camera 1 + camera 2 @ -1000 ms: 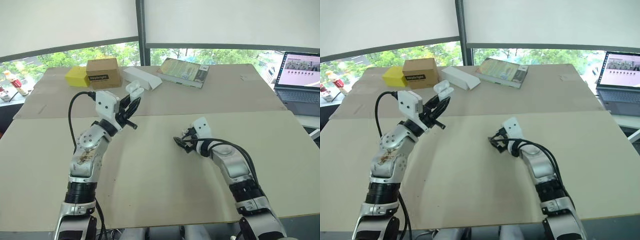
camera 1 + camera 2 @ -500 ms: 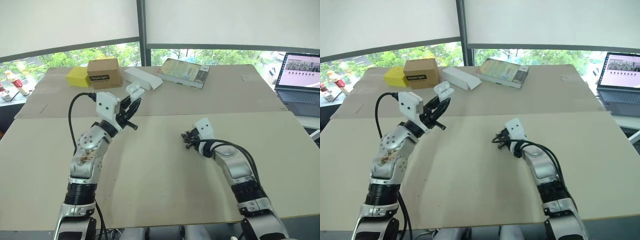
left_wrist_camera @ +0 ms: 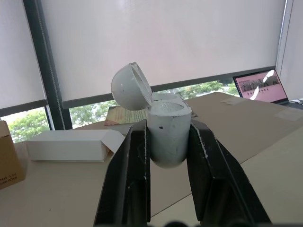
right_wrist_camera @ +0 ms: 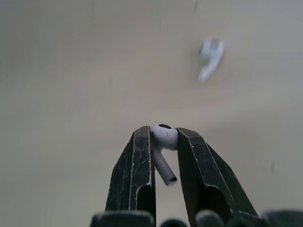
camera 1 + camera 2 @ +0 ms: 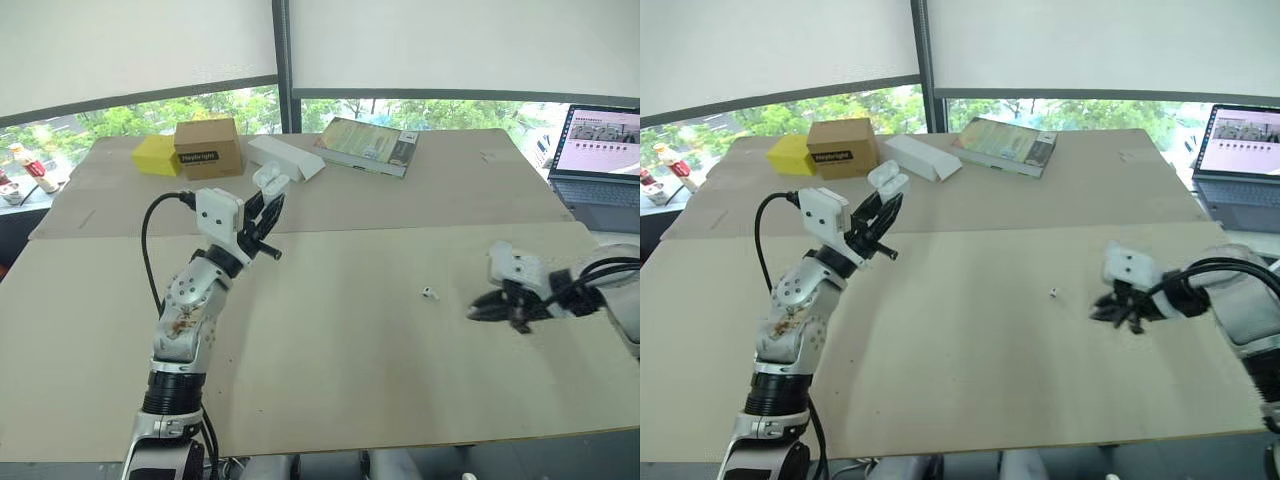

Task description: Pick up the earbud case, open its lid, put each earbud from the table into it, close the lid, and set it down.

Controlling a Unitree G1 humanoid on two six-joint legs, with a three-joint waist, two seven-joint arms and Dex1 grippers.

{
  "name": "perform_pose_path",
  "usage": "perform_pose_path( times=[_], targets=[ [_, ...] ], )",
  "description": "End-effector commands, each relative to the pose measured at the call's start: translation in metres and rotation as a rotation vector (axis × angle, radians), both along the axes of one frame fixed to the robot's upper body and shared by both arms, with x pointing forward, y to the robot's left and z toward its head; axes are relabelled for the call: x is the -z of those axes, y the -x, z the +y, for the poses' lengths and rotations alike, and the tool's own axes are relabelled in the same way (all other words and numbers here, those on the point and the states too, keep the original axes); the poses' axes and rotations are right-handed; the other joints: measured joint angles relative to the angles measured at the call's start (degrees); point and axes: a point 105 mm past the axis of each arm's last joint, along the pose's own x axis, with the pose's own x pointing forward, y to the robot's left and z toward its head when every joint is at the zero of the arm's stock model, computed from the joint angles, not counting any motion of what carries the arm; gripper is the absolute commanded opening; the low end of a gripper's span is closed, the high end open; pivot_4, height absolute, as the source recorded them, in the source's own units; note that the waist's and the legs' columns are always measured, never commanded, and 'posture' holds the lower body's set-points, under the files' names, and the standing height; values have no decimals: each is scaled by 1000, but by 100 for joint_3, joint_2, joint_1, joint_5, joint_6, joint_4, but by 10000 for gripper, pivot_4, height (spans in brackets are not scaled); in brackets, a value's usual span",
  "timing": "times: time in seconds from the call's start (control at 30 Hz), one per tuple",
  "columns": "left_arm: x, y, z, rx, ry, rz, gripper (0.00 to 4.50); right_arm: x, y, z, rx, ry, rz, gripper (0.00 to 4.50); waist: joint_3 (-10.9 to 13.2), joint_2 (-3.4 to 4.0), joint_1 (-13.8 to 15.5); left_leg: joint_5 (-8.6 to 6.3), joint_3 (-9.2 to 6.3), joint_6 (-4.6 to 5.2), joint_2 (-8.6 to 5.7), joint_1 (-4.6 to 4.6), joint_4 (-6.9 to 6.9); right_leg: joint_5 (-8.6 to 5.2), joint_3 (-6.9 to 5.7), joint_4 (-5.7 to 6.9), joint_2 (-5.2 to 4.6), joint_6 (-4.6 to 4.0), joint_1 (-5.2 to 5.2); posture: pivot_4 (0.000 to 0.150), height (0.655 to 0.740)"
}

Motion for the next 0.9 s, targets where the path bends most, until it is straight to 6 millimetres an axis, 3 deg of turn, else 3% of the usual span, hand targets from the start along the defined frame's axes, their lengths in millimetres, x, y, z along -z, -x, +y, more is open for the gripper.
perform_pose_path(
  times=[0.03,0.3,0.4,0.47,0.63,0.9],
  targets=[
    [-10,10,-2,-18,11,-64,5472,0,-6,-33,21,123,-27,3234,0,-1,-8,1,4,-1,1,1,0,0,4,0,0,0,-1,1500,7400],
    [-7,12,-2,-30,14,-53,5472,27,-3,-58,100,140,36,3234,0,-1,24,18,15,-32,7,5,-1,2,15,-3,0,3,3,1500,7400],
    [-7,11,0,-31,12,-51,5472,34,3,-61,101,154,66,3234,1,-1,67,-9,14,11,11,50,-2,3,8,-26,1,8,63,1500,7400],
    [-6,12,0,-28,12,-45,5472,36,6,-63,116,151,85,13934,0,-1,89,-21,14,28,22,72,-3,4,-1,-50,4,13,98,1500,7400],
    [-4,13,-4,-17,16,-37,5472,35,11,-71,135,189,105,30631,0,-1,105,-18,14,23,21,70,-3,12,-2,-79,4,25,108,1500,7400],
    [-4,13,-6,-14,24,-36,5472,33,7,-71,241,148,145,30631,0,-1,111,-13,14,14,16,67,-1,17,-1,-85,-1,32,113,1500,7400]
  ],
)
